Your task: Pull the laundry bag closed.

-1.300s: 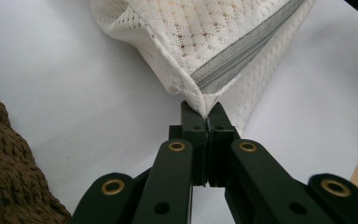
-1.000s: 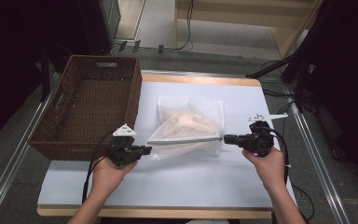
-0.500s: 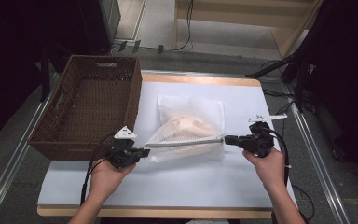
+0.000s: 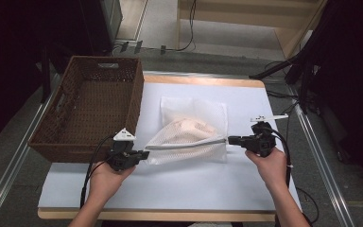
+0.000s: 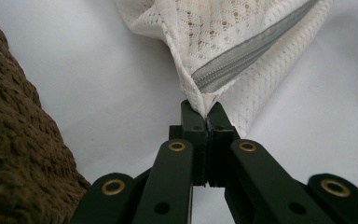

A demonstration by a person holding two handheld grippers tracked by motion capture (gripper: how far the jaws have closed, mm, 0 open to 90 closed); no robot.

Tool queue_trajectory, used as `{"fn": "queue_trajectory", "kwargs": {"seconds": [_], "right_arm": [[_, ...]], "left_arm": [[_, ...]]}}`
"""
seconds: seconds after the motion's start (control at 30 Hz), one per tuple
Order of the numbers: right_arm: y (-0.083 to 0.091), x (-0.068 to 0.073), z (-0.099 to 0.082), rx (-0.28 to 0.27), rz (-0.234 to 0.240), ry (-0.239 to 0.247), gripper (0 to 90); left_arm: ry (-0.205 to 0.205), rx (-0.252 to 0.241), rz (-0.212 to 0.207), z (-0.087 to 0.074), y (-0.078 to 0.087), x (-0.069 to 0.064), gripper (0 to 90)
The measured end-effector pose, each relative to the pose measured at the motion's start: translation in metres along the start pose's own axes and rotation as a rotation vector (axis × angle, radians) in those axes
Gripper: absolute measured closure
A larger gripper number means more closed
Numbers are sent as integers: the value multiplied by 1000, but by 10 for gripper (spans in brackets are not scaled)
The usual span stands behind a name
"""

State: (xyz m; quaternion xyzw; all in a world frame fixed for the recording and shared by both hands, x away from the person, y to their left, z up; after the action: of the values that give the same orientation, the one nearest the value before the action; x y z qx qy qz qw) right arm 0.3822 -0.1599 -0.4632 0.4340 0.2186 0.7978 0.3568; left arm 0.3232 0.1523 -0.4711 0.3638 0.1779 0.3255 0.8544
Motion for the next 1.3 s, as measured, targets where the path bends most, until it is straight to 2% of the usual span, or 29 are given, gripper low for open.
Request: {"fn": "queue_trajectory", "kwargs": {"seconds": [0.17,0.3,0.4,0.53,0.57,0.6,0.63,0.9,0.97,1.07,1.17,1.3], "right_arm": [[-15,1,1,34,17,-15,873],[-21,-4,-3,61,-14,1,873],[-18,-8,-3,59,2,-18,874],[-9,-8,-3,31,-39,19,875],[-6,-7,-3,26,-33,12,875],[-5,-8,-3,23,-40,13,876],[-4,-9,-4,24,-60,24,875],[10,6,-11,2,-21,19,874],[7,5,-14,17,-30,17,873],[4,1,-13,18,-27,11,872],[4,-2,-13,25,-29,14,871],[6,-9,-11,10,-85,31,871]], "left_arm": [[19,-4,8,-1,2,4,899],[26,-4,-3,-2,3,5,899],[34,-21,-12,1,7,5,900],[20,-25,-4,3,9,4,900],[19,-28,0,3,10,4,900],[23,-30,-13,3,10,2,900],[26,-26,-3,2,9,3,900],[34,-24,9,0,10,7,900],[34,-21,-3,0,7,4,900],[13,-23,-4,0,6,0,896],[1,-35,-27,1,5,-4,893],[-16,-22,-61,-1,-2,-13,891]]}}
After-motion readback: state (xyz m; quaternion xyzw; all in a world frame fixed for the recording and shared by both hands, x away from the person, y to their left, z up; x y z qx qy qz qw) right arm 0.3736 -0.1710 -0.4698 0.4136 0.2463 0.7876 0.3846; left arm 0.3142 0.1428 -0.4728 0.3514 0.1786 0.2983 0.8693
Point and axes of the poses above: each handheld gripper's, and its own axes: y roughly backward along the jaws, z roughly out of its top, x roughly to its left, the point moved 9 cm from there along -y, roughly forward along the jaws, and after that the axes turned 13 degrees about -y, right-handed, at the moved point
